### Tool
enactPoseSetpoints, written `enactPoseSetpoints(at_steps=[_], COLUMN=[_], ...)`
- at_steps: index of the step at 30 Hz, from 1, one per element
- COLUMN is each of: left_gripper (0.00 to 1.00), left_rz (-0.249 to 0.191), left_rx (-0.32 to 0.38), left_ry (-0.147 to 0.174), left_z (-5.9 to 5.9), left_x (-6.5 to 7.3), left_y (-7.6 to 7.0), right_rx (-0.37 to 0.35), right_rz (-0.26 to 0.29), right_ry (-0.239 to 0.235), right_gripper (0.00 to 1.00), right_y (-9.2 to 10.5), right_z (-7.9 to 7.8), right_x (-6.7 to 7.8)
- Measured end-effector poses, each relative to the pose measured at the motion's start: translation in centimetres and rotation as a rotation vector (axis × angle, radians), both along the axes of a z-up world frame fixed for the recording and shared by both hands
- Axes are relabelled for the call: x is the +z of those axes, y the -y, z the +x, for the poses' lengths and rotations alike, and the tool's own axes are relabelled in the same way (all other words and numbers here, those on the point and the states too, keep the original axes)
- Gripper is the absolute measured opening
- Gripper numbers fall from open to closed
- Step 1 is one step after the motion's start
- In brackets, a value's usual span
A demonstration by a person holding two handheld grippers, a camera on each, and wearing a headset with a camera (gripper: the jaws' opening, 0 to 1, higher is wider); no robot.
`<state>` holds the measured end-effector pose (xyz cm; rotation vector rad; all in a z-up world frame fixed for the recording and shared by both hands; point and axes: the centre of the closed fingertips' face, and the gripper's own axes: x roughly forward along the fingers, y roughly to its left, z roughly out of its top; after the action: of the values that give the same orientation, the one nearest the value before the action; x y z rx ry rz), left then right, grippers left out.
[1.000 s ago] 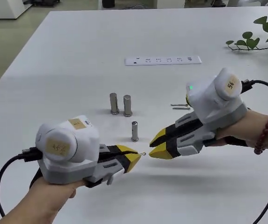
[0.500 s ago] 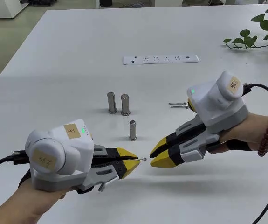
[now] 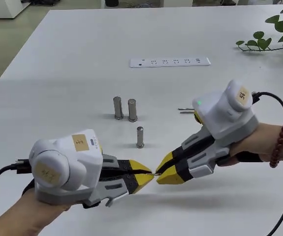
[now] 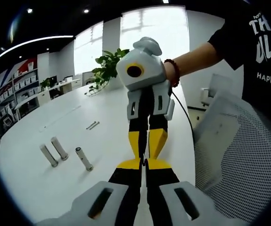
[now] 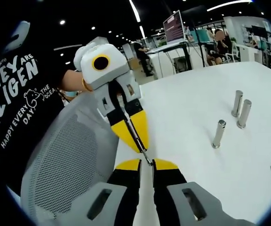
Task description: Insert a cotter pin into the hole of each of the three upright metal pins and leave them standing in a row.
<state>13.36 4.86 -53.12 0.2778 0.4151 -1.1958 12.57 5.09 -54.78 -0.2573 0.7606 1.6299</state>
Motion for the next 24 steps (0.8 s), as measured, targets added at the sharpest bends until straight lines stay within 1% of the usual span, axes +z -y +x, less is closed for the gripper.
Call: enactPoseSetpoints(at_steps=[2, 6, 11, 14, 16, 19, 21, 24], left_gripper=[0.00, 0.00, 0.00, 0.00, 0.00, 0.00, 0.00, 0.00], left_rz=[-0.003, 0.001, 0.006, 0.006, 0.004, -0.001, -0.004, -0.002], left_rx=[-0.004, -0.017, -0.016, -0.017, -0.010, 0.002, 0.013, 0.028], left_ry=[0.002, -0.003, -0.009, -0.010, -0.009, -0.010, -0.015, -0.013], left_z=[-0.08, -0.35, -0.36, -0.42, -0.34, -0.22, -0.04, 0.27], left_x=[0.09, 0.02, -0.19, -0.22, -0.26, -0.36, -0.49, -0.58], left_y=[0.08, 0.19, 0.17, 0.22, 0.19, 0.20, 0.18, 0.16], right_rx=[0.006, 0.012, 0.032, 0.030, 0.030, 0.040, 0.045, 0.063], right_rz=[-0.005, -0.005, -0.019, -0.032, -0.035, -0.039, -0.052, -0.071], right_ry=[0.003, 0.011, 0.043, 0.041, 0.050, 0.082, 0.095, 0.145], right_gripper=[0.03, 0.00, 0.00, 0.00, 0.00, 0.00, 0.00, 0.00], right_y=[-0.12, -0.29, -0.17, -0.12, -0.09, 0.01, 0.07, 0.11], right_z=[-0.18, -0.29, -0.12, -0.19, -0.12, 0.04, 0.08, 0.32], right_x=[-0.09, -0.04, -0.30, -0.32, -0.32, -0.30, -0.39, -0.48])
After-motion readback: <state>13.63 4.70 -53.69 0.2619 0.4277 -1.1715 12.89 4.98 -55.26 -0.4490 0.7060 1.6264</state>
